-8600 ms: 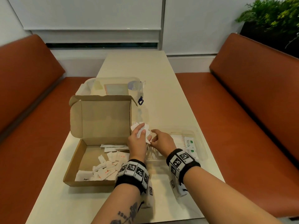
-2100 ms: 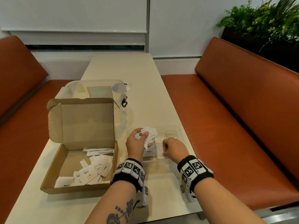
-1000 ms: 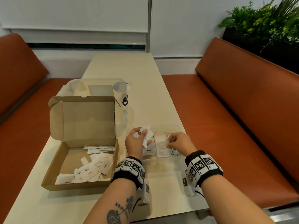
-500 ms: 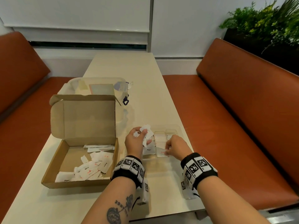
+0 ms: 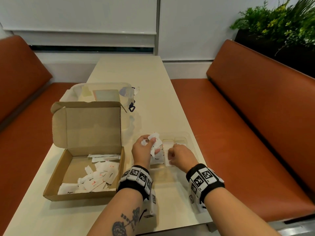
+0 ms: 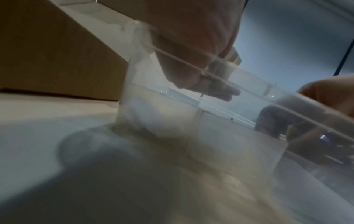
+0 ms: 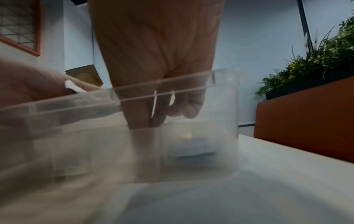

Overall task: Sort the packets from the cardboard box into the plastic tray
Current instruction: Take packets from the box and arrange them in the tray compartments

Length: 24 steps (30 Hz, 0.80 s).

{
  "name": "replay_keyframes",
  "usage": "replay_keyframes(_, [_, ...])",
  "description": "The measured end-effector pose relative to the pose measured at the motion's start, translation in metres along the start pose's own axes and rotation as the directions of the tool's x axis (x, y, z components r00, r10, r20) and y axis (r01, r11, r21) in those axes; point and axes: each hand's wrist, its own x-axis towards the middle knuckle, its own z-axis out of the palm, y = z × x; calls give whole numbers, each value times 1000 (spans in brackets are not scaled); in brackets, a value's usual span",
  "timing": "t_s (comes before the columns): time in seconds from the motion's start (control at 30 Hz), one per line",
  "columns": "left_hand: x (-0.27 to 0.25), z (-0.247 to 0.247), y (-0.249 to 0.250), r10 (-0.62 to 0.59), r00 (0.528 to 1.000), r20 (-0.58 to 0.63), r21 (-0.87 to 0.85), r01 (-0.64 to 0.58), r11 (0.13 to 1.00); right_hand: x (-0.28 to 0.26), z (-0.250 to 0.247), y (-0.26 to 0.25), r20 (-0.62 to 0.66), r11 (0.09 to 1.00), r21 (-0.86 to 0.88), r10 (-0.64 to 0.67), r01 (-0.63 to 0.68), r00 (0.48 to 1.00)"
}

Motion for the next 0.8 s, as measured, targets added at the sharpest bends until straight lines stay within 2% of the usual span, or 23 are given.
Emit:
replay_keyframes(0.3, [5, 0, -4, -10, 1000, 26, 15, 10, 1000, 7, 11, 1, -48, 996, 24, 87, -86, 995])
replay_keyframes(0.53, [3, -1, -5, -44, 997, 63, -4, 45, 999, 5, 11, 1, -42, 993, 67, 98, -96, 994])
replay_keyframes(0.6, [2, -1, -4, -60, 994, 95, 2, 61, 998, 4, 8, 1, -80, 982, 160, 111, -97, 991])
replay_keyframes(0.67, [2, -1, -2, -88, 985, 146, 32, 84, 996, 4, 3, -2, -179, 934, 346, 163, -93, 970])
replay_keyframes(0.73, [1, -1, 1, -136, 968, 211, 34, 132, 991, 4, -2, -6, -230, 837, 543, 230, -72, 946])
replay_keyframes(0.8, [-1, -1, 1, -179, 942, 285, 8, 184, 983, 5, -8, -12, -210, 724, 688, 274, -58, 938])
